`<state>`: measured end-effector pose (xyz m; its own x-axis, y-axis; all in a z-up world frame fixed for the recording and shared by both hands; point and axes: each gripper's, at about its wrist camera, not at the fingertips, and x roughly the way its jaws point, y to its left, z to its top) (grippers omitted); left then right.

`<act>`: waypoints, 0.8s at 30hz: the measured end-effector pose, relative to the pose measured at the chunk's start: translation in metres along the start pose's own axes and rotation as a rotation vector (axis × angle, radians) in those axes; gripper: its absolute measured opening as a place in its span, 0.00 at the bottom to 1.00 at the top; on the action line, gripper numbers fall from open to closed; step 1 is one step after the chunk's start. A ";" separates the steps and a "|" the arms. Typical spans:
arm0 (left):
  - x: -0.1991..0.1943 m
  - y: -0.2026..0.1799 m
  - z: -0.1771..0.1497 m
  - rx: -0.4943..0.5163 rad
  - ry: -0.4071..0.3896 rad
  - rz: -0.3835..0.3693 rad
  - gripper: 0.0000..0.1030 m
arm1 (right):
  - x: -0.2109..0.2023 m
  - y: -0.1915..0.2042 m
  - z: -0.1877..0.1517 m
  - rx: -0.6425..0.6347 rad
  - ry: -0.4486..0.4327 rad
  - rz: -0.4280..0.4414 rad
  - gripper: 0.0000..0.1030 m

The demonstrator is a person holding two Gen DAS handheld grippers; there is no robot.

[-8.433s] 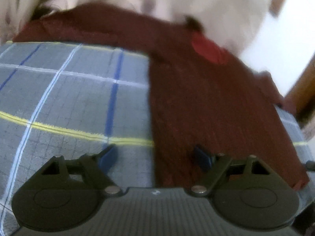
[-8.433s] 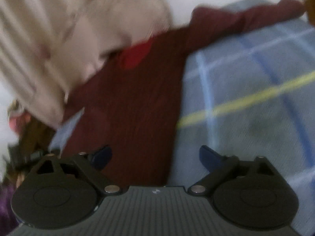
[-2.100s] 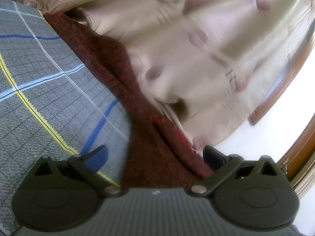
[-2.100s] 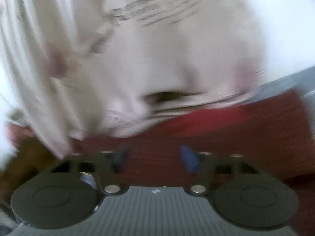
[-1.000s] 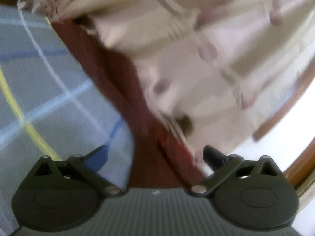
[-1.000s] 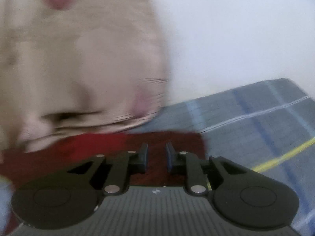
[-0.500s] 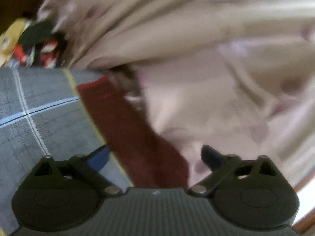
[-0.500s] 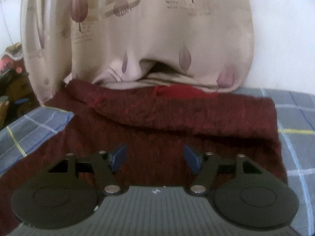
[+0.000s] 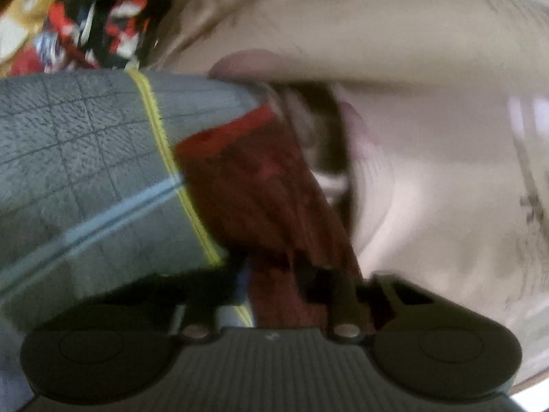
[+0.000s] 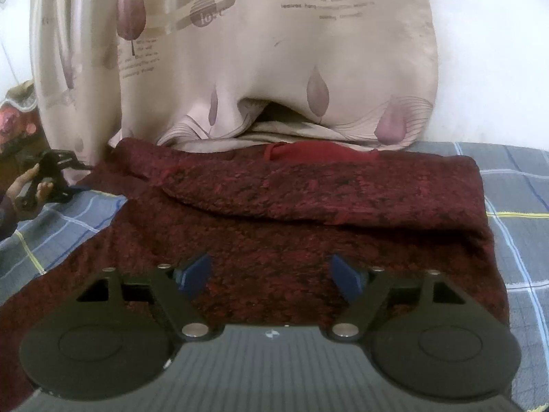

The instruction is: Fold small clothes

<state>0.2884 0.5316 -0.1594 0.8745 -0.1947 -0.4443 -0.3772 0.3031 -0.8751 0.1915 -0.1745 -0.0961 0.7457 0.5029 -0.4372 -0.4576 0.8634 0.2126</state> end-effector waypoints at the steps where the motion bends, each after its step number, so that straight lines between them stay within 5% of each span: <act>1: 0.002 0.004 0.002 -0.013 -0.001 -0.024 0.18 | 0.000 0.000 0.000 0.000 -0.002 0.002 0.78; 13: -0.019 -0.038 -0.046 0.289 -0.260 -0.125 0.11 | -0.002 -0.006 0.000 0.041 -0.021 0.011 0.88; 24: -0.075 -0.184 -0.166 0.627 -0.173 -0.375 0.09 | -0.013 -0.038 -0.002 0.233 -0.104 0.056 0.92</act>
<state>0.2418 0.3352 0.0028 0.9650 -0.2560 -0.0561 0.1549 0.7298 -0.6658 0.1984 -0.2134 -0.1000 0.7738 0.5414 -0.3289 -0.3846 0.8140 0.4352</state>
